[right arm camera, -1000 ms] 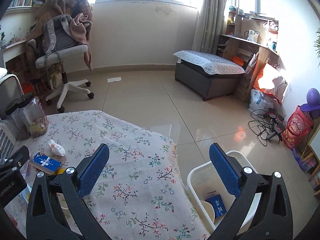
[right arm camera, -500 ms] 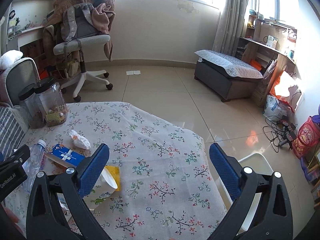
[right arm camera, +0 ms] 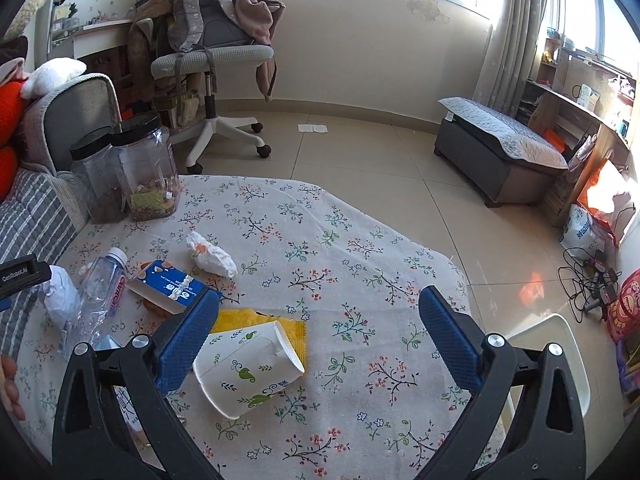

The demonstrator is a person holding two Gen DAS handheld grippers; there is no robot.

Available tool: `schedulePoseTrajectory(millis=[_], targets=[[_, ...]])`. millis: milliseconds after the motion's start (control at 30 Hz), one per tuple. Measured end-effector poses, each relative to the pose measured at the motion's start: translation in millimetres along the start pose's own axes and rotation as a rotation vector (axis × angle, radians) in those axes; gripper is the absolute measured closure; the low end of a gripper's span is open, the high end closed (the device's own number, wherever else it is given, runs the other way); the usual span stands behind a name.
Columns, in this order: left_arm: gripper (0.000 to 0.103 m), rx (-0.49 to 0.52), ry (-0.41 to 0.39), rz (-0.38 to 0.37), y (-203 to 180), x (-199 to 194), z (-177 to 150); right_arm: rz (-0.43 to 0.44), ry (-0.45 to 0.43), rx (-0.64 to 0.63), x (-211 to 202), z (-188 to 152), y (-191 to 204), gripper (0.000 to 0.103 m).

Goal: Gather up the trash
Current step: 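Grasp the crumpled white paper with the left gripper, then grasp the white paper cup with the right gripper while the left gripper holds the paper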

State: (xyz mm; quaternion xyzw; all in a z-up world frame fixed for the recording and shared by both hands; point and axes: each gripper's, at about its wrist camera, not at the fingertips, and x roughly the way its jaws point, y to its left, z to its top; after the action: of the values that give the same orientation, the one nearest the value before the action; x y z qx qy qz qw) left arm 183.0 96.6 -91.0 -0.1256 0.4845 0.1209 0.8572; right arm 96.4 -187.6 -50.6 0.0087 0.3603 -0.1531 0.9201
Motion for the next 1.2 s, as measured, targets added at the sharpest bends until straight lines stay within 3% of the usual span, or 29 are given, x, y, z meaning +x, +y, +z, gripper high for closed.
schedulePoseTrajectory(millis=[167,267,367,467,667,900,967,1100,1167,1200], targets=[[0.007,-0.125,0.154,-0.045,33,55,7,0.012,0.049,0.055,11,2,-16,0.007],[0.021,-0.168,0.199,-0.093,42,73,6,0.059,0.111,0.136,22,1,-30,0.007],[0.047,-0.162,0.217,-0.133,41,78,7,0.094,0.161,0.185,31,-2,-37,0.007],[0.056,-0.099,0.178,-0.13,29,66,8,0.117,0.201,0.195,38,-6,-40,0.007],[0.057,0.006,0.04,-0.2,10,14,11,0.176,0.299,0.274,54,-19,-48,0.007],[0.057,0.147,-0.12,-0.303,-17,-55,-1,0.396,0.542,0.636,89,-61,-61,0.007],[0.057,0.171,-0.148,-0.319,-24,-66,-4,0.411,0.544,0.674,94,-65,-55,0.007],[0.057,0.197,-0.157,-0.333,-34,-69,-4,0.413,0.531,0.635,97,-63,-35,0.007],[0.057,0.204,-0.144,-0.336,-40,-65,-4,0.404,0.525,0.611,101,-61,-31,0.014],[0.057,0.206,-0.138,-0.336,-41,-63,-4,0.403,0.528,0.6,104,-61,-29,0.023]])
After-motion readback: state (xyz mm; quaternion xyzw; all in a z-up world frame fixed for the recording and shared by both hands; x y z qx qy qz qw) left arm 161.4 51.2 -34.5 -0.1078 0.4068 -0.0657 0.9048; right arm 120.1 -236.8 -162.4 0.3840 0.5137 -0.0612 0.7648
